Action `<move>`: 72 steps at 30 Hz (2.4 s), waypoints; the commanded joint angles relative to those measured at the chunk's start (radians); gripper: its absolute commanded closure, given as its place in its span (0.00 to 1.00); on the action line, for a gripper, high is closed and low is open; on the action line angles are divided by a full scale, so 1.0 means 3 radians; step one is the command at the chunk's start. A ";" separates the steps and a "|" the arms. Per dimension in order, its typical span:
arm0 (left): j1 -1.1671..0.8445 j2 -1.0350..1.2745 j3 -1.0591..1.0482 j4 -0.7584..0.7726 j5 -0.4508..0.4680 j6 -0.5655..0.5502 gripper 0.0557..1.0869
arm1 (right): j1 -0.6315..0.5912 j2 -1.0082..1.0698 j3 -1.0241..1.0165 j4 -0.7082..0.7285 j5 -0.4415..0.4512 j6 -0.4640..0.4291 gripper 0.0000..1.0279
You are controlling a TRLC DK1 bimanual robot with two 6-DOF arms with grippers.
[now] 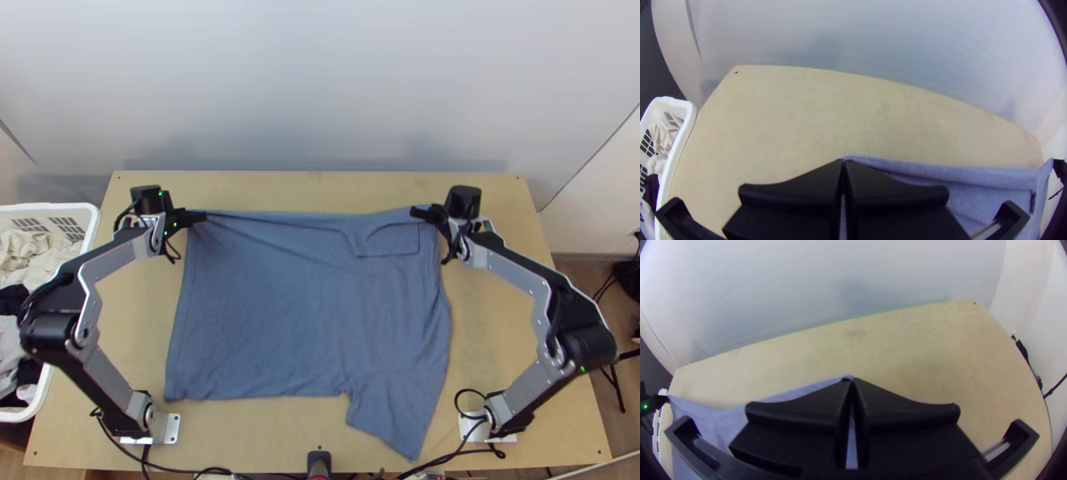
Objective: Fold the t-shirt
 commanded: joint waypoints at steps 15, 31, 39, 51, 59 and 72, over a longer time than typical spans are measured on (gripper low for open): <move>-0.0033 0.0805 0.1540 -0.1548 -0.0082 -0.0270 0.96 | -0.0104 0.0936 0.1822 -0.1994 -0.0007 0.0499 0.97; 0.0054 -0.0176 0.1207 -0.2161 0.0414 -0.0490 0.96 | 0.0004 0.0220 0.1439 -0.2648 -0.0181 0.0770 0.97; 0.0120 -0.0355 0.1033 -0.2345 0.0506 -0.0388 0.96 | 0.0004 0.0097 0.1214 -0.2664 -0.0181 0.0770 0.97; 0.0228 -0.0406 0.0645 -0.2483 0.0527 -0.0148 0.96 | 0.0004 -0.0148 0.0799 -0.2679 -0.0160 0.0780 0.97; 0.0233 -0.0488 0.0241 -0.2335 0.0583 -0.0132 0.96 | 0.0004 -0.0327 0.0431 -0.2679 -0.0119 0.0780 0.97; 0.0171 -0.0550 -0.0071 -0.2182 0.0608 0.0001 0.94 | 0.0086 -0.0583 -0.0019 -0.2684 -0.0130 0.0775 0.95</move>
